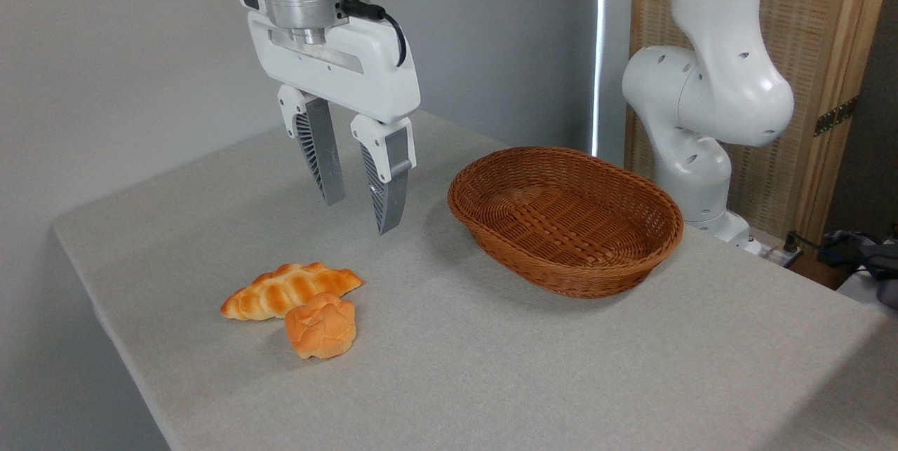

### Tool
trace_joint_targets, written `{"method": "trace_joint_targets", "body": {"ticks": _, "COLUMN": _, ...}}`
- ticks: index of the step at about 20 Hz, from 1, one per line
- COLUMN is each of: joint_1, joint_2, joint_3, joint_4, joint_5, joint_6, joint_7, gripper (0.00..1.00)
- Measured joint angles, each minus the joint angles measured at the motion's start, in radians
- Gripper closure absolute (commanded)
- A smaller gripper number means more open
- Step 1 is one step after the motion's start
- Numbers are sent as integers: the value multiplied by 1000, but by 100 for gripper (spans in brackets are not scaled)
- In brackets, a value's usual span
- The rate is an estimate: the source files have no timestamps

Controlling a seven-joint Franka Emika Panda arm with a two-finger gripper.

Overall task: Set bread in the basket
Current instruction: 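Move the open gripper toward the small round orange bun, then lower the gripper down onto the round bun beside the long roll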

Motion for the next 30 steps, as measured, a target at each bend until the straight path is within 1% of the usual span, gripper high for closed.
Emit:
{"method": "trace_joint_targets", "body": {"ticks": 10, "joint_1": -3, "joint_2": 0, "joint_3": -4, "joint_4": 0, "joint_5": 0, "joint_6": 0, "joint_7": 0, "gripper": 0}}
{"method": "trace_joint_targets", "body": {"ticks": 14, "joint_1": -4, "joint_2": 2, "joint_3": -29, "joint_4": -3, "joint_5": -4, "joint_6": 9, "joint_7": 0, "gripper": 0}}
{"method": "trace_joint_targets", "body": {"ticks": 18, "joint_1": -5, "joint_2": 1, "joint_3": -57, "joint_4": -44, "joint_5": -52, "joint_6": 93, "joint_7": 0, "gripper": 0}}
{"method": "trace_joint_targets", "body": {"ticks": 20, "joint_1": -6, "joint_2": 2, "joint_3": -86, "joint_4": -77, "joint_5": -57, "joint_6": 133, "joint_7": 0, "gripper": 0}}
{"method": "trace_joint_targets", "body": {"ticks": 24, "joint_1": -10, "joint_2": 2, "joint_3": -152, "joint_4": -163, "joint_5": -57, "joint_6": 246, "joint_7": 0, "gripper": 0}}
{"method": "trace_joint_targets", "body": {"ticks": 26, "joint_1": -12, "joint_2": 2, "joint_3": -183, "joint_4": -203, "joint_5": -57, "joint_6": 281, "joint_7": 26, "gripper": 0}}
{"method": "trace_joint_targets", "body": {"ticks": 28, "joint_1": -14, "joint_2": 2, "joint_3": -203, "joint_4": -236, "joint_5": -56, "joint_6": 290, "joint_7": 90, "gripper": 0}}
{"method": "trace_joint_targets", "body": {"ticks": 30, "joint_1": -14, "joint_2": 2, "joint_3": -210, "joint_4": -260, "joint_5": -56, "joint_6": 297, "joint_7": 155, "gripper": 0}}
